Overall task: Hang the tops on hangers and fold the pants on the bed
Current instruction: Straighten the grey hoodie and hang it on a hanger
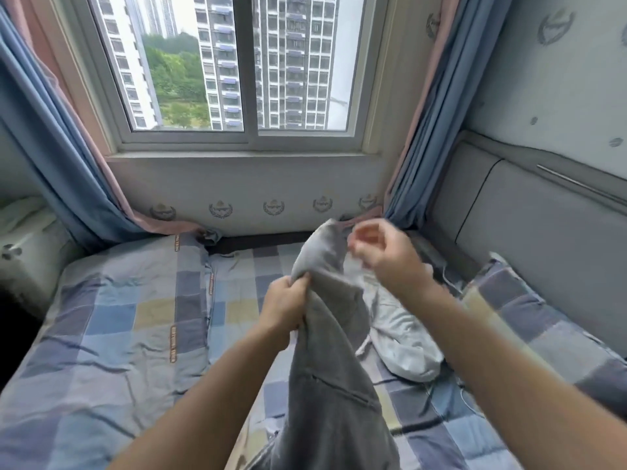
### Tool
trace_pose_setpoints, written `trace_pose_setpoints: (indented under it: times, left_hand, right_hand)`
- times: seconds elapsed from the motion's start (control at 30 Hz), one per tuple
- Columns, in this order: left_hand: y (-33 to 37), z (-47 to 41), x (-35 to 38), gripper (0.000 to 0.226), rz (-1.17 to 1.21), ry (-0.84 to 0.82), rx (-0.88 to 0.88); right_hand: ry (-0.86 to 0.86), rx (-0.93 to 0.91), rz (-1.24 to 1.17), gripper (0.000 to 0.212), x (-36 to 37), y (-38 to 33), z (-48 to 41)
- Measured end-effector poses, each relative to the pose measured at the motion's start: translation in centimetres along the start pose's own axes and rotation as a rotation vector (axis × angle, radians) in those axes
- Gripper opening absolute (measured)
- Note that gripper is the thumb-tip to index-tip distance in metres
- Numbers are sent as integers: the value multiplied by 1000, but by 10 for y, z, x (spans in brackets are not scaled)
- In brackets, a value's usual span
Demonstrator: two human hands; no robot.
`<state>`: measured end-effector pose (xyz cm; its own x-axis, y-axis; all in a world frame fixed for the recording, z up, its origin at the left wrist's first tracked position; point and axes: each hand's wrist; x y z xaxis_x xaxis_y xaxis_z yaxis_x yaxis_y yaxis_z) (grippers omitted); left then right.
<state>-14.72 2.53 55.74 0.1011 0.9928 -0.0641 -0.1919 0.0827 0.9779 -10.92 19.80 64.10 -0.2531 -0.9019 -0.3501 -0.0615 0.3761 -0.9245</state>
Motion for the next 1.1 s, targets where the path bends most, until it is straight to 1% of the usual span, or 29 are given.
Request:
trace_pose_setpoints:
  times: [0.07,0.13,0.17,0.2,0.27,0.3,0.33,0.37,0.4,0.47,0.5,0.53,0.57,0.67,0.73,0.77,0.83,0.87,0.9,0.93,0.97,1.0,1.03,1.07,1.1]
  left_hand:
    - [-1,2,0,30,114,40,-76]
    - [1,5,-1,25,243,76,-131]
    - [4,8,-2,22,315,88,-157]
    - [7,10,-2,19,381,100,-179]
    - [14,16,-1,15,486,128,-209]
    - [18,19,0,14,531,137,-220]
    - [21,22,0,14,568,138,-224]
    - [24,24,0,16,592,134,-222]
    - [26,26,-1,19,607,124,-213]
    - [28,26,-7,27,621,111,-178]
    - [26,25,-13,27,611,121,-153]
    - [24,23,-21,26,585,136,-129]
    - [20,21,-30,24,549,145,-116]
    - [3,16,-61,24,449,157,-118]
    - [-12,17,-80,28,333,167,-143]
    - [-21,19,-88,31,199,162,-151]
    - [-38,21,-96,38,-184,143,-114]
    - [-45,23,-95,45,-353,130,-58]
    - [-49,26,-92,57,-486,118,25]
    - [-49,31,-85,71,-588,105,144]
    - [-46,36,-77,85,-644,63,291]
    - [-40,40,-67,95,-644,-35,416]
    - [-34,44,-55,98,-584,-171,484]
    - [-27,48,-41,93,-489,-307,503]
    - [-23,50,-28,83,-396,-404,505]
  right_hand:
    - [-66,60,-65,8,23,36,52]
    - [-109,164,-45,22,47,71,97]
    - [-128,240,-19,35,58,87,114]
    - [-156,315,26,55,67,99,127]
    - [-222,425,115,107,84,121,138]
    - [-232,469,162,124,91,131,139]
    - [-220,504,198,126,97,139,137]
    - [-191,517,218,115,102,146,134]
    - [-155,508,231,92,103,155,129]
    - [-95,442,277,40,99,170,116]
    - [-73,413,321,21,93,175,108]
    - [-53,392,359,8,84,179,98]
    - [-33,379,375,4,71,180,88]
    - [-3,340,295,19,29,168,56]
    - [-43,226,247,28,1,147,38]
    - [-81,145,239,30,-10,134,30]
    - [-190,-5,260,26,-27,102,16]
    - [-256,-64,277,20,-32,85,11]
    - [-327,-113,299,15,-35,68,7]
    - [-394,-162,334,12,-36,51,3]
    - [-452,-210,376,11,-35,35,0]
    - [-508,-245,416,11,-32,21,-2]
    - [-562,-259,448,12,-29,7,-4]
    - [-608,-267,478,13,-24,-4,-6]
    - [-632,-281,516,15,-20,-12,-7]
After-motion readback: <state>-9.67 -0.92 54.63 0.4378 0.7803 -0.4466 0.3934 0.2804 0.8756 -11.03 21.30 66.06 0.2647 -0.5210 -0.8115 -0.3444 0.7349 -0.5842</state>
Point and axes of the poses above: each hand's wrist, its own z-axis away from the middle knuckle, its own x-axis out of the palm, y = z × x, and after that the axes turned 4 degrees about x, right-handed
